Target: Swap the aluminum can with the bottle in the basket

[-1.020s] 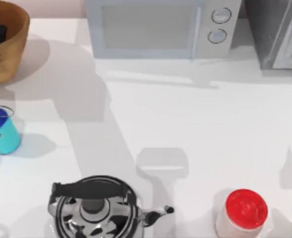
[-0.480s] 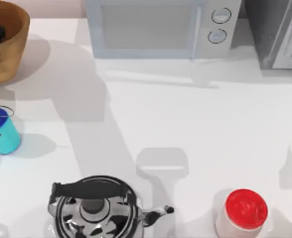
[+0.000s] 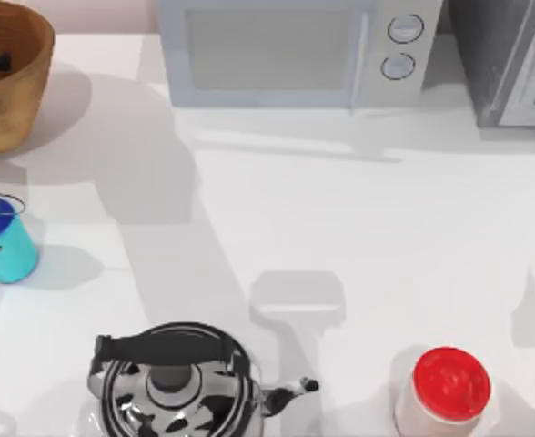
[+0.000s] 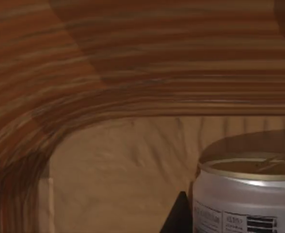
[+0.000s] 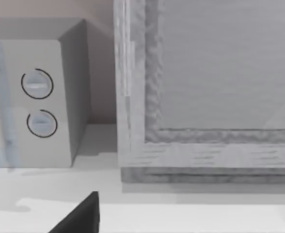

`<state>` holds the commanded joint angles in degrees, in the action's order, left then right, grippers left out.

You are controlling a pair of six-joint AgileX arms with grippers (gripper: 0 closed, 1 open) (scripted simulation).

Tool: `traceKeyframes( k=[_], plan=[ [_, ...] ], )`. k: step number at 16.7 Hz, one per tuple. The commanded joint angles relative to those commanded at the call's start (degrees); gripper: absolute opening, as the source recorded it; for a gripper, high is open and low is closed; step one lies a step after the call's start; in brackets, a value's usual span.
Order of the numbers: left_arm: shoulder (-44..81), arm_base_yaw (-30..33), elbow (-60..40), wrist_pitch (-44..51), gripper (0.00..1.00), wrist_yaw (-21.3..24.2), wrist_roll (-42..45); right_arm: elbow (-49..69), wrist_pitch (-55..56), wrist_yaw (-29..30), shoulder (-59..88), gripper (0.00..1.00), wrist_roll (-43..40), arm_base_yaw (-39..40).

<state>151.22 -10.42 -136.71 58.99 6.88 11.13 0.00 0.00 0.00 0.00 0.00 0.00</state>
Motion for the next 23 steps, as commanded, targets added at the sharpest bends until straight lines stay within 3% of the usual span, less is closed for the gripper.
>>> traceKeyframes(
  k=[13, 18, 23],
  plan=[
    [-5.1, -0.2, 2.7, -2.0, 0.00, -1.0, -0.6, 0.0, 0.0, 0.0, 0.0, 1.00, 0.0, 0.0],
    [-22.9, 0.7, 20.0, -11.0, 0.00, -3.5, -3.4, 0.0, 0.0, 0.0, 0.0, 1.00, 0.0, 0.0],
    [-54.1, 2.9, 47.7, -24.0, 0.00, -5.9, -6.2, 0.0, 0.0, 0.0, 0.0, 1.00, 0.0, 0.0]
  ],
)
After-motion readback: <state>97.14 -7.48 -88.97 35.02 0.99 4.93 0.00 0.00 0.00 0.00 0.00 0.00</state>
